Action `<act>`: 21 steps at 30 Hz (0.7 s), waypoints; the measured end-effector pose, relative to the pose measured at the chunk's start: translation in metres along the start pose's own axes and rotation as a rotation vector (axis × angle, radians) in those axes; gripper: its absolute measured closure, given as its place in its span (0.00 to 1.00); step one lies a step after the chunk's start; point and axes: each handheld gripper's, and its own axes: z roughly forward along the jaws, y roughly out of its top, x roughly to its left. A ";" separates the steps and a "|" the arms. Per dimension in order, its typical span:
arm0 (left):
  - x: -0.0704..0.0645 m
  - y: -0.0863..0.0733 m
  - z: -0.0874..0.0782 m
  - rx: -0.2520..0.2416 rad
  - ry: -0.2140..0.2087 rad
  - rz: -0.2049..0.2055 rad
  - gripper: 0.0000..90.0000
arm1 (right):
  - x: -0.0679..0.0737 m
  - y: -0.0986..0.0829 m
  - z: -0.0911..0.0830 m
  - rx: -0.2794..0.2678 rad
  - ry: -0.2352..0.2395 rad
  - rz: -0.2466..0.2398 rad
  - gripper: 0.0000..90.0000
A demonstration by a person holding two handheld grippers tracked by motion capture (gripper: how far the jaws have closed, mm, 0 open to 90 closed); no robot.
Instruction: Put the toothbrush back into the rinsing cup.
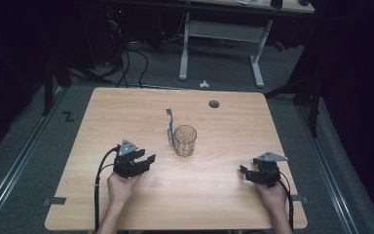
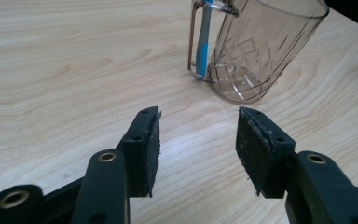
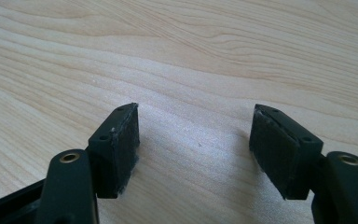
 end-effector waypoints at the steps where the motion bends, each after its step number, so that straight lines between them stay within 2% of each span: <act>1: 0.001 -0.003 0.001 0.010 -0.002 -0.006 0.56 | 0.000 0.000 0.000 0.000 0.000 0.000 0.37; 7: 0.002 -0.007 -0.002 0.004 0.001 -0.018 0.56 | 0.000 0.000 0.000 0.000 -0.001 0.001 0.37; 13: 0.005 -0.014 -0.002 0.020 0.009 -0.031 0.56 | 0.000 0.000 0.000 0.000 -0.001 0.001 0.37; 16: 0.007 -0.017 -0.003 0.025 0.023 -0.029 0.56 | 0.000 0.000 0.000 -0.001 -0.002 0.000 0.37; 21: 0.012 -0.025 -0.003 0.036 0.042 -0.049 0.56 | 0.000 0.000 0.000 0.000 -0.002 0.000 0.37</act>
